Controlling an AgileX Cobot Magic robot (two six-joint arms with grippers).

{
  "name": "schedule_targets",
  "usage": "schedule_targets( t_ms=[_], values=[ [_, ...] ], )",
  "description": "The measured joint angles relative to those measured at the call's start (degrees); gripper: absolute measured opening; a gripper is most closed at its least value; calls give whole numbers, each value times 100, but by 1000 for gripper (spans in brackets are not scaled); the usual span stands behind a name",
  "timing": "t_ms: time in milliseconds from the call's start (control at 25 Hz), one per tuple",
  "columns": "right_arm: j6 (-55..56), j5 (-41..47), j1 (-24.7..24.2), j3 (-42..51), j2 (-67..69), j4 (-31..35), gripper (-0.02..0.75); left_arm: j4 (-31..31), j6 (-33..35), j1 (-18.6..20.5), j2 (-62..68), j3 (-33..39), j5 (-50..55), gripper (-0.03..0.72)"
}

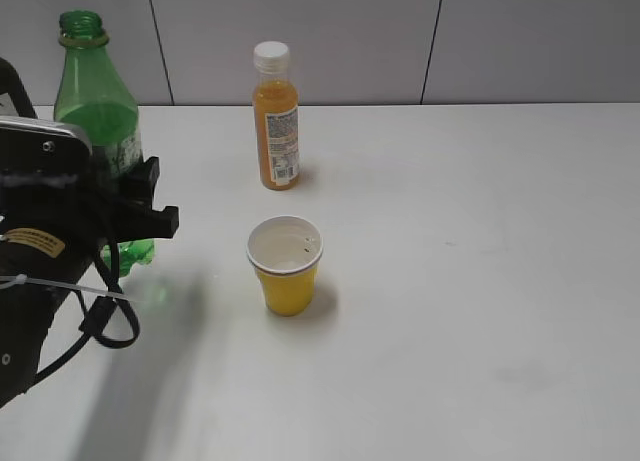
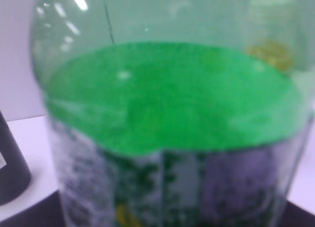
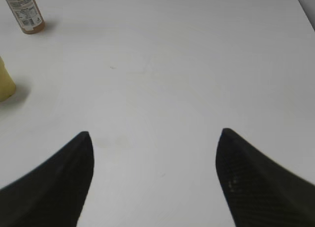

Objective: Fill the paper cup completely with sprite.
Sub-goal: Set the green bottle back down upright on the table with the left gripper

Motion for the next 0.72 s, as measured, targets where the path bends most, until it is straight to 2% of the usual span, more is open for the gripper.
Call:
schedule_targets(
  t_ms=[240, 480, 720],
  values=[
    [0, 0, 0, 0, 0, 0, 594, 0, -360, 13, 0, 0, 0, 448],
    [0, 0, 0, 0, 0, 0, 594, 90, -642, 264, 0, 0, 0, 448],
    [0, 0, 0, 0, 0, 0, 594, 945, -733, 801, 98, -124, 0, 448]
  ],
)
